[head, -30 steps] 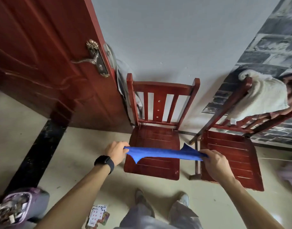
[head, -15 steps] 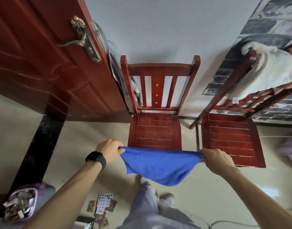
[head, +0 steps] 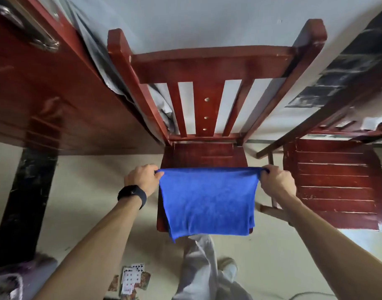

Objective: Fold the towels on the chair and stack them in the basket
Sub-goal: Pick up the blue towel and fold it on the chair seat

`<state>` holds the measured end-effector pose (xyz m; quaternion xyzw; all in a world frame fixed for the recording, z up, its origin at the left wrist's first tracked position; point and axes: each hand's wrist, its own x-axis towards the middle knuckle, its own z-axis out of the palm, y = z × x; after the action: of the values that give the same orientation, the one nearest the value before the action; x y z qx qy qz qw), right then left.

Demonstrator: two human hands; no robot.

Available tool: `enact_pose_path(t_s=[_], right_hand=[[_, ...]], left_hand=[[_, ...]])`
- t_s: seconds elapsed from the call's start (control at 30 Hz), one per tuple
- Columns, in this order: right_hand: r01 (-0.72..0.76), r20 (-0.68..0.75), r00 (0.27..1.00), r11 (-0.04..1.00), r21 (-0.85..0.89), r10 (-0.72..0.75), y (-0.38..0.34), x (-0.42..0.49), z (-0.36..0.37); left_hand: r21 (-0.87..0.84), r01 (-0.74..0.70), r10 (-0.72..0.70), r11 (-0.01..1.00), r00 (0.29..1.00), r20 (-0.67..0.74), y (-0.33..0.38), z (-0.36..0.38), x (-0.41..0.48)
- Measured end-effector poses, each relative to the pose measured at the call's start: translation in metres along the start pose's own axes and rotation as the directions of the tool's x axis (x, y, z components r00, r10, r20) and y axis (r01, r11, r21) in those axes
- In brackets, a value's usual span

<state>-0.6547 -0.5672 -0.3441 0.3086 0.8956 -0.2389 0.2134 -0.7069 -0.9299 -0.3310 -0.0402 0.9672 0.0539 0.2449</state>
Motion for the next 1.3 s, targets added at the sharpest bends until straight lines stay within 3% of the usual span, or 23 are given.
enact_pose_path(t_s=[0.17, 0.27, 0.33, 0.5, 0.6, 0.67, 0.9, 1.0, 1.1, 1.17, 1.3], right_hand=[[0.014, -0.062, 0.998, 0.995, 0.103, -0.008, -0.026, 0.074, 0.026], [-0.018, 0.045, 0.999, 0.970, 0.241, 0.008, -0.023, 0.108, 0.051], [-0.073, 0.132, 0.990, 0.968, 0.238, 0.042, -0.013, 0.109, 0.067], [-0.289, 0.265, 0.928, 0.955, 0.070, 0.261, 0.052, 0.043, 0.118], [-0.405, 0.333, 0.864, 0.914, 0.014, 0.377, 0.094, -0.004, 0.152], [-0.392, 0.364, 0.854, 0.920, -0.024, 0.373, 0.111, -0.023, 0.169], [-0.268, 0.242, 0.939, 0.961, 0.063, 0.246, 0.120, -0.033, 0.194], [-0.377, 0.249, 0.909, 0.914, 0.147, 0.335, 0.118, -0.030, 0.194], [-0.517, 0.354, 0.849, 0.758, 0.398, 0.393, 0.114, -0.030, 0.184], [-0.560, 0.414, 0.825, 0.654, 0.509, 0.384, 0.112, -0.030, 0.167], [-0.586, 0.491, 0.809, 0.501, 0.636, 0.322, 0.097, -0.023, 0.114]], left_hand=[[-0.261, 0.114, -0.102, 0.958, 0.993, 0.059, 0.007, 0.031, 0.091], [-0.507, 0.221, -0.194, 0.833, 0.975, 0.106, 0.012, 0.055, 0.132], [-0.563, 0.283, -0.249, 0.776, 0.959, 0.138, 0.018, 0.069, 0.134], [-0.442, 0.426, -0.290, 0.789, 0.893, 0.343, 0.006, 0.137, 0.063], [-0.351, 0.543, -0.372, 0.763, 0.813, 0.447, -0.007, 0.180, 0.010], [-0.354, 0.595, -0.414, 0.721, 0.780, 0.470, -0.011, 0.203, -0.018], [-0.393, 0.535, -0.420, 0.748, 0.840, 0.344, -0.017, 0.242, -0.044], [-0.497, 0.572, -0.447, 0.653, 0.820, 0.357, -0.023, 0.242, -0.049], [-0.634, 0.588, -0.411, 0.502, 0.807, 0.424, -0.027, 0.225, -0.054], [-0.677, 0.590, -0.382, 0.439, 0.805, 0.454, -0.029, 0.210, -0.054], [-0.784, 0.594, -0.350, 0.181, 0.784, 0.513, -0.029, 0.171, -0.050]])
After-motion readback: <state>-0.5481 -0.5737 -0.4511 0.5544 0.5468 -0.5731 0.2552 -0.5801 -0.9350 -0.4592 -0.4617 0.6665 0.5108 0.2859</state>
